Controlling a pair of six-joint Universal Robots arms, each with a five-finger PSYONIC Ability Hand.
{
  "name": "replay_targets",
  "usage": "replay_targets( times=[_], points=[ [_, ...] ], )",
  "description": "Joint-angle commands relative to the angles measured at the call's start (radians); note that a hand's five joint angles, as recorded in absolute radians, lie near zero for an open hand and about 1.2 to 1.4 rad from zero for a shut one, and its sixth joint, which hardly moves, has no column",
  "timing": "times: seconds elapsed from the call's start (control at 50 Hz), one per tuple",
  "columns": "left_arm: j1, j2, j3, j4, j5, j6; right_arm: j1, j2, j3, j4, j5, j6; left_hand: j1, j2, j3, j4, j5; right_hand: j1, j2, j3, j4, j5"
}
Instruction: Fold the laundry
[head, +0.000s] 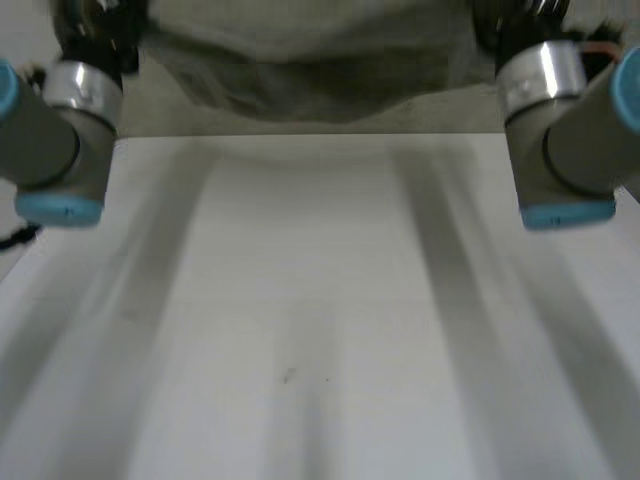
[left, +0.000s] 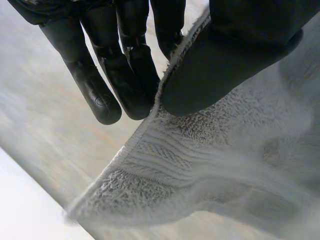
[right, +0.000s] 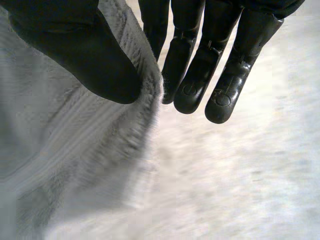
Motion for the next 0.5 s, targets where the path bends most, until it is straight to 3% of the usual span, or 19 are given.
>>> replay_targets(
  times=[0.02,0.08,0.22,0.42,0.44,0.46,0.5],
  points=[
    [0.011,-0.049,-0.356,0.068,0.055,0.009,-0.037,0.081,0.265,0.142,-0.094,0.022,0.202,0.179,0.180,0.178,0.179,0.423,0.216,0.214,0.202,0.229],
    [0.011,-0.089,-0.439,0.118,0.083,0.013,-0.037,0.133,0.323,0.212,-0.137,0.014,0.202,0.179,0.180,0.178,0.179,0.423,0.216,0.214,0.202,0.229],
    [0.011,-0.126,-0.539,0.146,0.100,0.083,-0.038,0.194,0.352,0.364,-0.145,0.016,0.202,0.179,0.180,0.178,0.179,0.423,0.216,0.214,0.202,0.229],
    [0.027,-0.094,-0.640,0.145,0.103,0.221,-0.078,0.069,0.408,0.538,-0.139,0.037,0.202,0.179,0.180,0.178,0.179,0.423,0.216,0.214,0.202,0.229],
    [0.032,-0.090,-0.649,0.146,0.104,0.224,-0.089,0.044,0.423,0.542,-0.139,0.055,0.034,0.011,0.012,0.010,0.011,0.423,0.216,0.214,0.202,0.229],
    [0.032,-0.090,-0.649,0.146,0.104,0.224,-0.096,0.024,0.434,0.544,-0.137,0.078,0.032,0.009,0.010,0.008,0.010,0.423,0.216,0.214,0.202,0.229],
    [0.040,-0.091,-0.654,0.148,0.115,0.223,-0.105,0.004,0.440,0.547,-0.137,0.104,-0.444,-0.467,-0.466,-0.468,-0.467,0.423,0.216,0.214,0.202,0.229]
  ],
)
